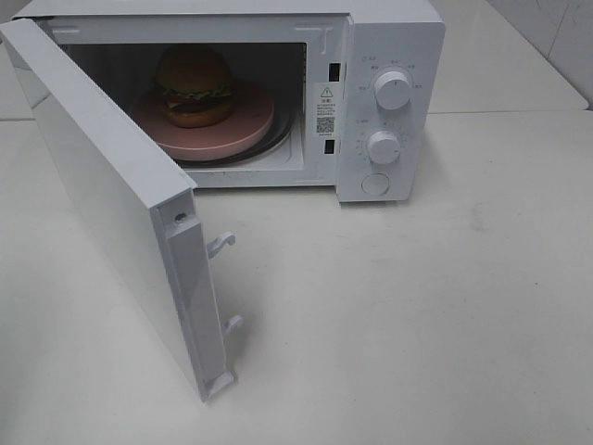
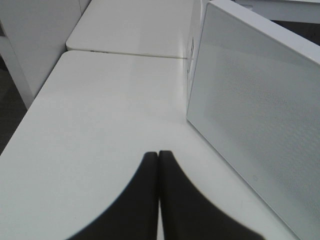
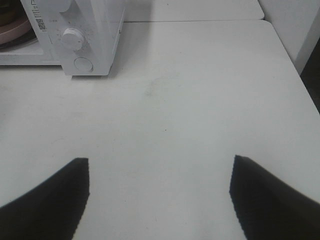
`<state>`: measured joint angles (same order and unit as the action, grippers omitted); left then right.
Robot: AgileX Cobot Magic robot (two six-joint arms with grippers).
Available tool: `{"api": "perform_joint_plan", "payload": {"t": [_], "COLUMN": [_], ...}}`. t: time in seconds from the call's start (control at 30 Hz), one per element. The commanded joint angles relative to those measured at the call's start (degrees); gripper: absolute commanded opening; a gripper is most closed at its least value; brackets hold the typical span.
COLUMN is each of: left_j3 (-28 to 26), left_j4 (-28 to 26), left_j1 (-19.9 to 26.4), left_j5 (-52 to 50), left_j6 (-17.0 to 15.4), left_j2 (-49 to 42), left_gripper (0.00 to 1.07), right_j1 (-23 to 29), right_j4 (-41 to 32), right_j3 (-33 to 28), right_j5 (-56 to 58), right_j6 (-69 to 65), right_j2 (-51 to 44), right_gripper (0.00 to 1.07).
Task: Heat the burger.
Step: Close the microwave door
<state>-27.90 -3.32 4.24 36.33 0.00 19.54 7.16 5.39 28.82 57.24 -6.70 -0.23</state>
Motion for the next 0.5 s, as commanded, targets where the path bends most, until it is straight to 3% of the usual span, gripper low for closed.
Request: {"api": "perform_joint_plan", "payload": {"t": [0.03, 0.5], "left_j3": [3.67, 11.06], "left_j4": [-0.17, 0.23], "left_j1": [0.17, 0.17], "left_j5": [-12.72, -44.18], "left_j6": [0.0, 0.0], "left_j2": [3.5, 18.51], "left_gripper": [0.0, 0.0], "right_j1": [-0.4, -0.4], "right_j4": [-0.11, -0.11], "right_j3": [-0.11, -0.11], "right_j5": [0.0, 0.0], "right_j6": [-0.29, -0.29], "right_j2": [-1.6, -1.6], "right_gripper": [0.75, 0.75]}}
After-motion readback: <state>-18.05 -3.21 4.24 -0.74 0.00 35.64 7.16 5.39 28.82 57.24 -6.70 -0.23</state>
